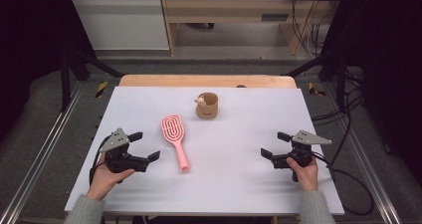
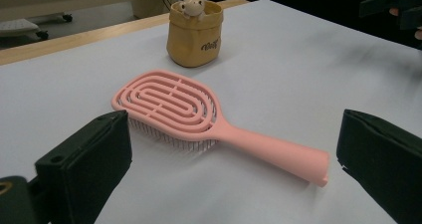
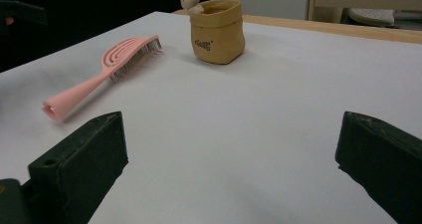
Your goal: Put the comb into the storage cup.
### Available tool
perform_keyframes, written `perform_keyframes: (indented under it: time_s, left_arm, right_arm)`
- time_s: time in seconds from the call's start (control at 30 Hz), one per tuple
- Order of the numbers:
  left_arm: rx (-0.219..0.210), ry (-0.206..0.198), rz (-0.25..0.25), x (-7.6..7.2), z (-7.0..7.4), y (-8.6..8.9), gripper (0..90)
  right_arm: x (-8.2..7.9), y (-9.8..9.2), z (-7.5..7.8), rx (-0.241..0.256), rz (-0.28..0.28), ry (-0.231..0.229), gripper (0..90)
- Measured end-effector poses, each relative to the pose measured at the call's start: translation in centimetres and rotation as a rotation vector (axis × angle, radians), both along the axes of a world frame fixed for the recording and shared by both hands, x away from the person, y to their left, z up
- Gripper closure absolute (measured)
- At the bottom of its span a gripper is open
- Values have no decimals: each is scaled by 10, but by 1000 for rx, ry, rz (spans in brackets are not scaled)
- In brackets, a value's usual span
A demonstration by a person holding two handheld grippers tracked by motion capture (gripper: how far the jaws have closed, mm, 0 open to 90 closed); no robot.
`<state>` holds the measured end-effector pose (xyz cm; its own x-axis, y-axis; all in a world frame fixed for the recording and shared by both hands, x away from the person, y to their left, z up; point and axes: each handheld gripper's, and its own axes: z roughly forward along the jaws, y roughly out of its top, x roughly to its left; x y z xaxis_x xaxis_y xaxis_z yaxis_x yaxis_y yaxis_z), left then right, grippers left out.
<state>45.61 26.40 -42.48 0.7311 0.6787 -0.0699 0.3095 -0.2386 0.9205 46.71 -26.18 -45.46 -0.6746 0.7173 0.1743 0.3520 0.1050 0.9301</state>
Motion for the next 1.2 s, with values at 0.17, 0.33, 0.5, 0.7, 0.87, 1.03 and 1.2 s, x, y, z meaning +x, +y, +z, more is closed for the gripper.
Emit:
perform_keyframes:
  time_s: [0.17, 0.33, 0.5, 0.7, 0.87, 1.03, 1.2]
  left_arm:
    - [14, 4, 1, 2, 2, -5, 8]
    - [30, 12, 0, 4, 2, -10, 8]
    - [48, 4, -3, 5, 5, -17, 12]
    - [60, 4, 2, 8, 8, -24, 32]
    - [69, 12, 6, 10, 8, -30, 61]
    - [83, 14, -4, 11, 8, -34, 119]
    - [96, 22, -15, 12, 7, -38, 208]
  right_arm:
    - [0, 0, 0, -1, 0, 3, 4]
    - [0, 0, 0, -2, 0, 3, 4]
    - [0, 0, 0, -5, 1, 0, 4]
    - [0, 0, 0, -3, 1, 3, 4]
    - [0, 0, 0, -4, 1, 4, 4]
    - [0, 1, -1, -4, 2, 4, 4]
    - [0, 1, -1, -5, 2, 5, 4]
